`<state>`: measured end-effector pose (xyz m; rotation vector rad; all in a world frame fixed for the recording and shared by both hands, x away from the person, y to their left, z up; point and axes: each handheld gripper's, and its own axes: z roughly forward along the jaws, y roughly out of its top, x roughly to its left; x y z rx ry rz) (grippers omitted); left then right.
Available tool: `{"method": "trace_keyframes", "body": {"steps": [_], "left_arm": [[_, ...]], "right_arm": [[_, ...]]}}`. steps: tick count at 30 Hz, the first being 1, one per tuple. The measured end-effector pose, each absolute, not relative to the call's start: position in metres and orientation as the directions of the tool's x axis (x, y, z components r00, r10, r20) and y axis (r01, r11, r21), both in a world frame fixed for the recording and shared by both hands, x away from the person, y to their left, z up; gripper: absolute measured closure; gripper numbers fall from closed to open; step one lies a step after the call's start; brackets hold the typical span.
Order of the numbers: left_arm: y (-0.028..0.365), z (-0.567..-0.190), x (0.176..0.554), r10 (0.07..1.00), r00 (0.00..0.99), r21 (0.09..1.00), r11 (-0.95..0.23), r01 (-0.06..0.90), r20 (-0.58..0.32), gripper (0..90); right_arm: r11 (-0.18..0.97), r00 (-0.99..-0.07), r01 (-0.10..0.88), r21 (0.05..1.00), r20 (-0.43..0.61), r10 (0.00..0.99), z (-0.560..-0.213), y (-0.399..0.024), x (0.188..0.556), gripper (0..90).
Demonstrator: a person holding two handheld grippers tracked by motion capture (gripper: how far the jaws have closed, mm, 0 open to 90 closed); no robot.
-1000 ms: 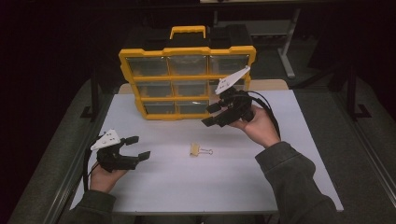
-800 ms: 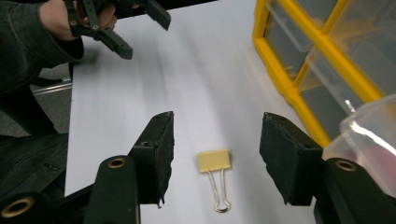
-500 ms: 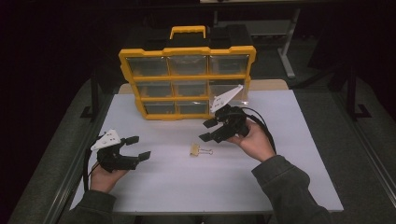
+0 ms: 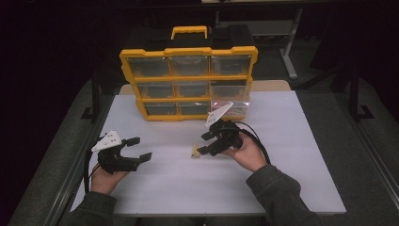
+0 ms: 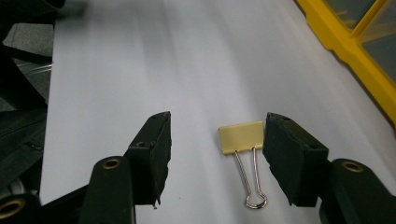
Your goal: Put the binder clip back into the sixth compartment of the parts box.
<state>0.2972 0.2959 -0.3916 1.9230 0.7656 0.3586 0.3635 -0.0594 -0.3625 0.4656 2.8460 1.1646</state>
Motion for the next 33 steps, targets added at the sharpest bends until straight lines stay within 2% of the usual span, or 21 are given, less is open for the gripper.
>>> {"method": "trace_keyframes", "body": {"steps": [13, 15, 33], "left_arm": [[0.296, -0.392, 0.298, 0.649, 0.755, 0.887, -0.296, 0.355, -0.086, 20.0], [0.296, -0.393, 0.298, 0.649, 0.756, 0.886, -0.297, 0.355, -0.085, 20.0], [0.296, -0.393, 0.298, 0.649, 0.756, 0.886, -0.297, 0.355, -0.086, 20.0]], "right_arm": [[0.712, -0.951, 0.268, 0.649, 0.062, 0.302, -0.395, -0.044, 0.376, 38.5], [0.715, -0.945, 0.292, 0.635, 0.079, 0.316, -0.398, -0.041, 0.377, 38.0], [0.752, -0.951, 0.272, 0.600, 0.046, 0.307, -0.428, -0.024, 0.390, 35.3]]}}
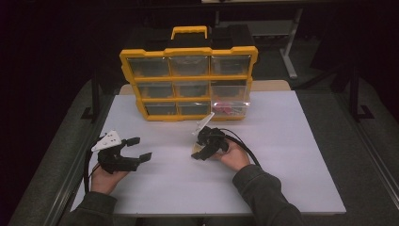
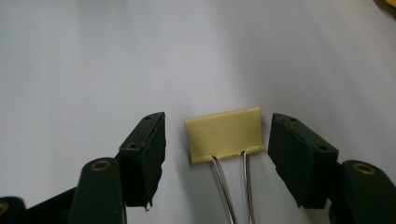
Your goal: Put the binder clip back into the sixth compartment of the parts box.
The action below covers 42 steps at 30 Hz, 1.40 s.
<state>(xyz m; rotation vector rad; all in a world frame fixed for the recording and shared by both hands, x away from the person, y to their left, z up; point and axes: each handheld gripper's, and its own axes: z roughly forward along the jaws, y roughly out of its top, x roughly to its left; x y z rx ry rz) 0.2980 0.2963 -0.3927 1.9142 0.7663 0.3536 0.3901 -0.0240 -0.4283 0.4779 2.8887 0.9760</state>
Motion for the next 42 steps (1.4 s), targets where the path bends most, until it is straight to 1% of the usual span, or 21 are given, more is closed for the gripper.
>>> {"method": "trace_keyframes", "body": {"steps": [9, 18, 25, 30, 42], "left_arm": [[0.2962, -0.3925, 0.2978, 0.650, 0.755, 0.887, -0.295, 0.356, -0.087, 20.0], [0.2969, -0.3925, 0.2980, 0.651, 0.754, 0.887, -0.296, 0.356, -0.086, 20.1], [0.2968, -0.3925, 0.2979, 0.651, 0.754, 0.888, -0.295, 0.354, -0.084, 20.2], [0.2970, -0.3922, 0.2978, 0.652, 0.754, 0.887, -0.296, 0.353, -0.082, 20.2], [0.2970, -0.3921, 0.2976, 0.654, 0.752, 0.889, -0.291, 0.354, -0.085, 20.1]], "right_arm": [[0.763, -0.952, 0.259, 0.592, 0.026, 0.303, -0.4364, -0.0185, 0.3931, 37.0], [0.768, -0.954, 0.252, 0.588, 0.018, 0.299, -0.4385, -0.0168, 0.3939, 44.9], [0.773, -0.956, 0.245, 0.585, 0.012, 0.294, -0.4377, -0.0172, 0.3936, 48.2], [0.769, -0.957, 0.248, 0.589, 0.023, 0.291, -0.4378, -0.0178, 0.3946, 48.3], [0.746, -0.954, 0.279, 0.604, 0.085, 0.288, -0.4306, -0.0251, 0.3942, 48.4]]}}
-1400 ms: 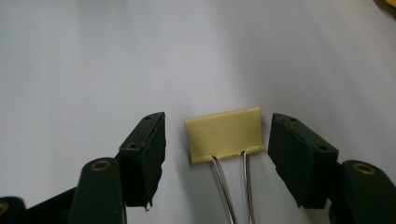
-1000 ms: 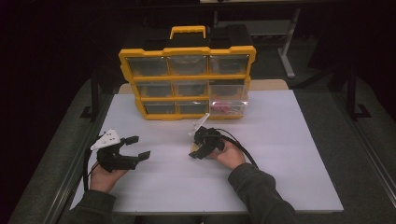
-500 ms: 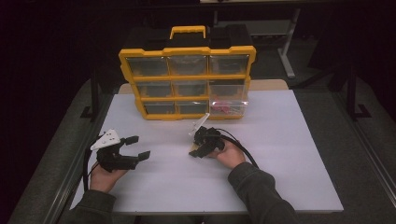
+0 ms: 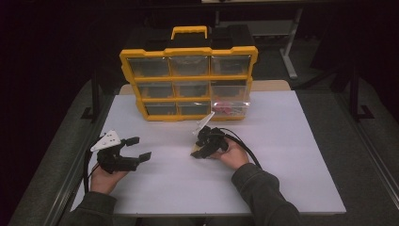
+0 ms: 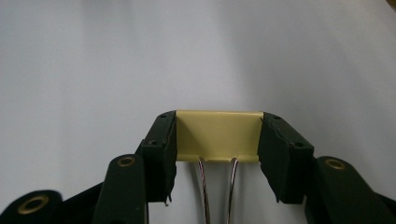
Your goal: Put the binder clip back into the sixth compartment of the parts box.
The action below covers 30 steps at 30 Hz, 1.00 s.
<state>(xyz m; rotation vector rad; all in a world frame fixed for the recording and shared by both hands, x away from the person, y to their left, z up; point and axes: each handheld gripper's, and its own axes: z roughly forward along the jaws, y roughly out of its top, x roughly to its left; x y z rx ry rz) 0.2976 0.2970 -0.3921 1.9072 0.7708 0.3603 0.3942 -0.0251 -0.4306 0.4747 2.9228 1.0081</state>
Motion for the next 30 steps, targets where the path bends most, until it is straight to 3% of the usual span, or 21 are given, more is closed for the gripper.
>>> {"method": "trace_keyframes", "body": {"steps": [30], "left_arm": [[0.296, -0.391, 0.298, 0.654, 0.752, 0.888, -0.292, 0.356, -0.086, 20.1]], "right_arm": [[0.698, -0.965, 0.243, 0.674, 0.093, 0.247, -0.376, -0.043, 0.382, 48.3]]}}
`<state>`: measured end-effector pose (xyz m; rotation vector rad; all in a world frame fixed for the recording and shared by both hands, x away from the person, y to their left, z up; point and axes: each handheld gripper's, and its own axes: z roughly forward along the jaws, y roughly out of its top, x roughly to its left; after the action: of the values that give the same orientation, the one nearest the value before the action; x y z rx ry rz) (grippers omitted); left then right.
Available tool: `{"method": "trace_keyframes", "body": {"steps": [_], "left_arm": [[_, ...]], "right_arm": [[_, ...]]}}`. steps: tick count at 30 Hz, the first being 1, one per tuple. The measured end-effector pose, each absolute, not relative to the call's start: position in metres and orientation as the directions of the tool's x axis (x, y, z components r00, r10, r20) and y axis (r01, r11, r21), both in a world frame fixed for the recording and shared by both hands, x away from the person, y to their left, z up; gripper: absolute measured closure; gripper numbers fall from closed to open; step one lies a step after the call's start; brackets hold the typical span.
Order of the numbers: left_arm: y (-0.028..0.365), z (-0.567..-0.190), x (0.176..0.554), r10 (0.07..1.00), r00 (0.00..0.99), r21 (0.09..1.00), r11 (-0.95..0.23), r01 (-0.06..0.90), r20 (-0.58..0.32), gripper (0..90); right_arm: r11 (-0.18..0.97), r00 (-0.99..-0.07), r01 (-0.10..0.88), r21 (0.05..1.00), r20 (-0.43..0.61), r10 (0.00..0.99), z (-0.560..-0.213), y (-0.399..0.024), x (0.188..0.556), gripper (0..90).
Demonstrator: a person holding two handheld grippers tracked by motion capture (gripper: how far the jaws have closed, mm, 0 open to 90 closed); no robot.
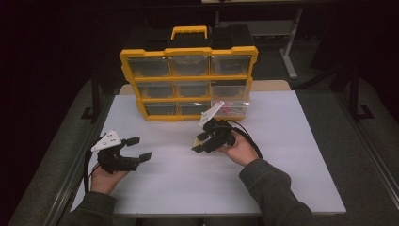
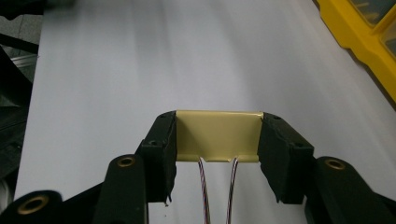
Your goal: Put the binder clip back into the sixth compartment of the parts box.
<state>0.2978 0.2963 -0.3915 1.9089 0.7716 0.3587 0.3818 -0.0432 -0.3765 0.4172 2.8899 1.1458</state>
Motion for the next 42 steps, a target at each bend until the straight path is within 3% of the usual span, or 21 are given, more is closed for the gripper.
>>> {"method": "trace_keyframes", "body": {"steps": [42], "left_arm": [[0.297, -0.391, 0.298, 0.653, 0.753, 0.888, -0.298, 0.351, -0.079, 20.1]], "right_arm": [[0.656, -0.980, 0.153, 0.739, 0.026, 0.199, -0.284, -0.052, 0.382, 48.4]]}}
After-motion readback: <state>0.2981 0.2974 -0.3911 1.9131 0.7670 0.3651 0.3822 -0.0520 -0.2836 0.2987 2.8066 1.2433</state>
